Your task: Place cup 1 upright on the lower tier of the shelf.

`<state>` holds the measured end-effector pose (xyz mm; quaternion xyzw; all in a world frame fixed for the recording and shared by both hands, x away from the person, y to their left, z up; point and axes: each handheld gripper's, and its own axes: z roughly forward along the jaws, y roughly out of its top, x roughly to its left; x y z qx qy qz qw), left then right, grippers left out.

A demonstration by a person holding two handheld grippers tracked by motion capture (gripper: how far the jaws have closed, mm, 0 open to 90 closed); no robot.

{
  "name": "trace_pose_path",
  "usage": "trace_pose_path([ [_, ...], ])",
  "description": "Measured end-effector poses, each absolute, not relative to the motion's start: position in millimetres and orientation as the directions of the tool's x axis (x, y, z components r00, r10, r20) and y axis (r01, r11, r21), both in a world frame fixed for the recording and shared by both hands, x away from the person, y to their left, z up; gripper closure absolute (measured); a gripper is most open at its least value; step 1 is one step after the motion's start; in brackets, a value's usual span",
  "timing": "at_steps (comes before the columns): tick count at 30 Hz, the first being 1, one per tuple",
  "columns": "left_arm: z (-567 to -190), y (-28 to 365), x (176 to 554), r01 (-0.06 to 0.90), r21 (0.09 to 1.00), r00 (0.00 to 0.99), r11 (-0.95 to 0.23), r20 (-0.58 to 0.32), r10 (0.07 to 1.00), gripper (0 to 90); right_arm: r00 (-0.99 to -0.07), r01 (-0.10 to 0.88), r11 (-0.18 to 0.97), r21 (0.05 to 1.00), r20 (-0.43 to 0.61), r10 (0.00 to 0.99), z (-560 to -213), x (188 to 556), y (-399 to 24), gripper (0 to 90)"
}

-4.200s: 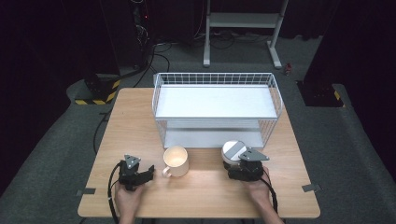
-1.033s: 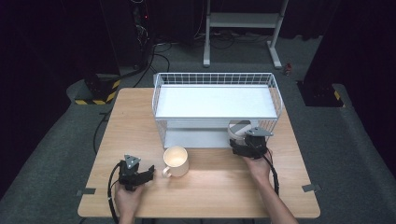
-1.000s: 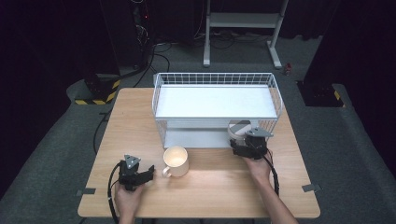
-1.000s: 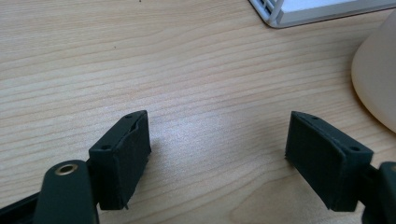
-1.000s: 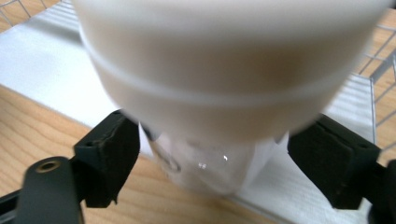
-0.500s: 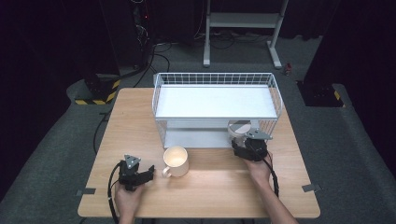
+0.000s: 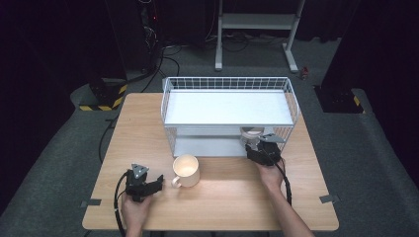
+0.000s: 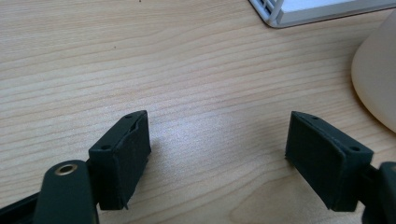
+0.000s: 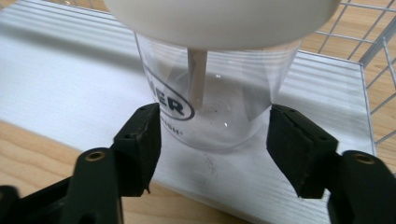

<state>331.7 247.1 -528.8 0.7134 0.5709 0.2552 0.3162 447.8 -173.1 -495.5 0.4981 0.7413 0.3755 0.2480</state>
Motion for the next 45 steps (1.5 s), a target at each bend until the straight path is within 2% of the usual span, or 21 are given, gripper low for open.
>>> trace_pose_path([
  [12,-528.8,247.1,331.7,0.653,0.742,0.218,-0.147,0.002,0.976,22.7,-0.346,0.560,0.205,0.802,0.002,0.938,-497.0,457.6,-165.7,49.3],
  [22,-528.9,246.6,331.6,0.653,0.743,0.215,-0.146,0.003,0.977,22.4,-0.321,0.569,0.184,0.802,0.010,0.947,-499.5,465.4,-163.4,62.7],
  [27,-528.9,246.5,331.6,0.653,0.743,0.214,-0.147,0.005,0.977,22.4,-0.335,0.554,0.197,0.809,0.001,0.942,-495.3,470.7,-161.4,66.5],
  [31,-528.9,246.5,331.6,0.653,0.743,0.214,-0.146,0.004,0.977,22.4,-0.334,0.563,0.185,0.805,0.017,0.942,-494.5,464.5,-160.5,63.3],
  [34,-528.7,247.1,331.0,0.651,0.748,0.195,-0.128,-0.002,0.981,27.2,-0.345,0.554,0.191,0.810,0.015,0.939,-493.3,458.6,-164.0,54.6],
  [39,-528.7,247.2,331.2,0.652,0.746,0.202,-0.135,0.000,0.979,26.8,-0.384,0.549,0.187,0.815,0.047,0.922,-488.4,451.6,-170.3,43.7],
  [45,-528.6,247.0,331.3,0.652,0.745,0.206,-0.142,0.006,0.979,25.7,-0.416,0.542,0.197,0.817,0.058,0.907,-486.2,440.9,-177.4,38.3],
])
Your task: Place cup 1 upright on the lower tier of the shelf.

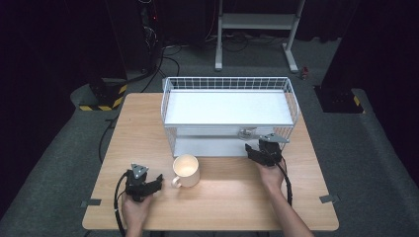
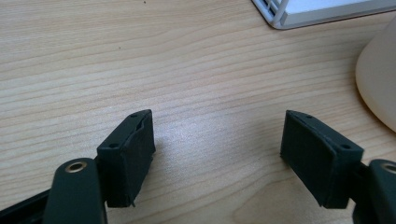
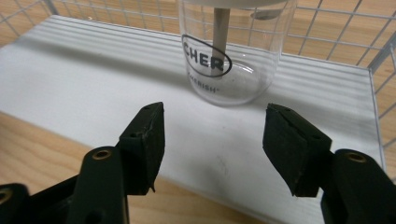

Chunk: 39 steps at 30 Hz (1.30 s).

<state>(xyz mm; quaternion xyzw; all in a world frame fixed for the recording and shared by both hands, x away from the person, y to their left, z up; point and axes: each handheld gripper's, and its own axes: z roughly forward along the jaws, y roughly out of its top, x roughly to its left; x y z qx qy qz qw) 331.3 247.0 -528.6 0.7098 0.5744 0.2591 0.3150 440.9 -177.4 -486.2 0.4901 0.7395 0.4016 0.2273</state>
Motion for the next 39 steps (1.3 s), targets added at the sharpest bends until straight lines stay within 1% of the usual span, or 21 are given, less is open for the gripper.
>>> trace_pose_path([
  [1,-528.7,247.1,331.4,0.652,0.745,0.206,-0.142,0.006,0.979,25.6,-0.415,0.551,0.186,0.813,0.074,0.907,-486.2,438.4,-178.3,37.6],
  [3,-528.7,247.0,331.4,0.651,0.746,0.205,-0.142,0.007,0.979,25.6,-0.429,0.549,0.200,0.811,0.068,0.901,-487.5,434.5,-181.5,35.6],
  [8,-528.6,247.0,331.3,0.652,0.745,0.206,-0.142,0.006,0.978,25.4,-0.440,0.543,0.194,0.817,0.079,0.895,-485.7,424.3,-190.6,34.5],
  [13,-528.7,246.9,331.4,0.652,0.745,0.208,-0.143,0.006,0.978,25.1,-0.456,0.521,0.198,0.830,0.075,0.887,-478.7,415.3,-200.7,34.4],
  [22,-528.8,247.0,331.5,0.651,0.745,0.211,-0.147,0.009,0.978,24.7,-0.466,0.520,0.190,0.833,0.091,0.880,-476.1,403.7,-213.9,34.0],
  [39,-528.8,246.8,331.5,0.651,0.745,0.211,-0.147,0.008,0.977,24.4,-0.440,0.510,0.140,0.848,0.118,0.890,-474.1,390.0,-243.4,33.2],
])
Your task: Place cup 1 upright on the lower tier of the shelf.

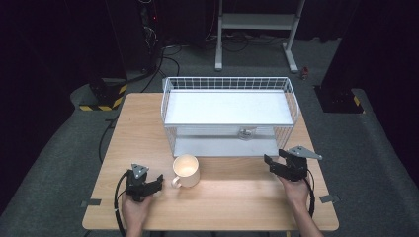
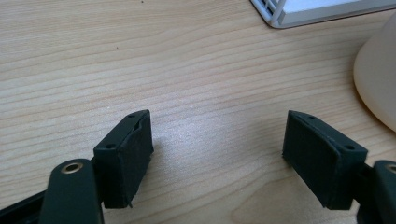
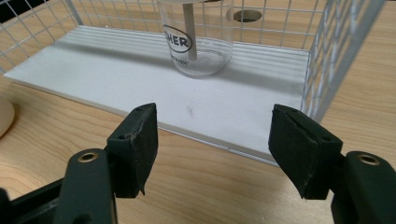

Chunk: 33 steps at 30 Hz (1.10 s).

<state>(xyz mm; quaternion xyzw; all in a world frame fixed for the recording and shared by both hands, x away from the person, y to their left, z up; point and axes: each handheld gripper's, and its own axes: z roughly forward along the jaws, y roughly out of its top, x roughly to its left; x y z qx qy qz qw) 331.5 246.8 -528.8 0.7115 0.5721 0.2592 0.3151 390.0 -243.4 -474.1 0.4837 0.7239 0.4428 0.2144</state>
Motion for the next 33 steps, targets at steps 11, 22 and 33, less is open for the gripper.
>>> trace_pose_path([
  [11,-528.8,246.8,331.6,0.651,0.745,0.211,-0.147,0.008,0.977,24.2,-0.431,0.505,0.116,0.856,0.132,0.893,-476.7,380.0,-258.2,32.9],
  [22,-528.8,246.8,331.6,0.651,0.745,0.211,-0.147,0.009,0.977,24.2,-0.424,0.503,0.115,0.857,0.129,0.896,-480.3,369.9,-270.3,32.5],
  [33,-528.7,246.8,331.6,0.652,0.744,0.214,-0.150,0.009,0.977,24.0,-0.420,0.505,0.130,0.853,0.111,0.901,-486.7,360.9,-274.6,32.5],
])
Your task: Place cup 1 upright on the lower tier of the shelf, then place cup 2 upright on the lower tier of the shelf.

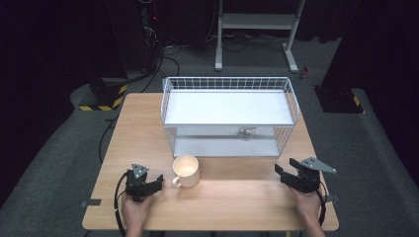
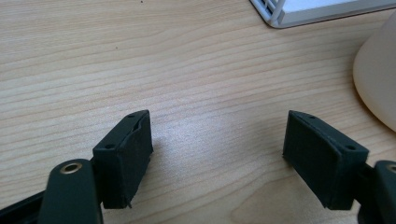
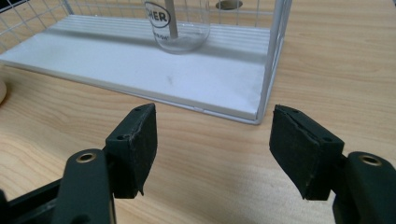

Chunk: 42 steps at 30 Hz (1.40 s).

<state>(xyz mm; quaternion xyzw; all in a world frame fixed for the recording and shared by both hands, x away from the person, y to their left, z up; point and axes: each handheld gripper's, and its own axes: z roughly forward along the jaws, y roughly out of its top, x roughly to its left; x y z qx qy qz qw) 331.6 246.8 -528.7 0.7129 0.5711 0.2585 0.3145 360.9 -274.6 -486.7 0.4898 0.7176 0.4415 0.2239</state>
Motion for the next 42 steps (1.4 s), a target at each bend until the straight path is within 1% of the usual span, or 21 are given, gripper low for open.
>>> trace_pose_path([
  [12,-528.8,246.4,331.7,0.652,0.744,0.213,-0.147,0.006,0.977,23.7,-0.404,0.547,0.165,0.821,0.086,0.911,-506.7,351.4,-280.2,32.7],
  [19,-529.0,246.4,332.2,0.653,0.743,0.220,-0.149,0.002,0.976,21.7,-0.390,0.572,0.188,0.798,0.062,0.919,-516.1,349.0,-281.6,32.5],
  [26,-529.2,244.3,332.8,0.661,0.735,0.220,-0.150,0.001,0.975,15.4,-0.400,0.585,0.248,0.772,0.010,0.916,-521.0,348.9,-280.2,31.8],
  [32,-528.2,244.5,331.5,0.668,0.727,0.235,-0.159,-0.004,0.972,13.7,-0.408,0.623,0.293,0.725,-0.019,0.913,-523.0,351.9,-277.2,29.3],
  [34,-527.4,245.0,330.1,0.674,0.724,0.237,-0.149,-0.021,0.971,13.0,-0.407,0.624,0.292,0.725,-0.019,0.913,-523.1,352.4,-277.4,28.1],
  [36,-526.1,246.8,328.4,0.674,0.722,0.254,-0.155,-0.030,0.967,11.6,-0.400,0.630,0.286,0.722,-0.014,0.916,-523.3,353.3,-277.8,24.4],
  [39,-522.5,248.3,324.3,0.674,0.724,0.260,-0.147,-0.046,0.964,10.0,-0.392,0.637,0.283,0.717,-0.014,0.920,-523.4,354.9,-277.0,21.4],
  [42,-516.2,250.5,318.1,0.660,0.737,0.278,-0.145,-0.060,0.959,9.3,-0.397,0.638,0.288,0.715,-0.015,0.918,-523.5,356.6,-276.3,20.1],
])
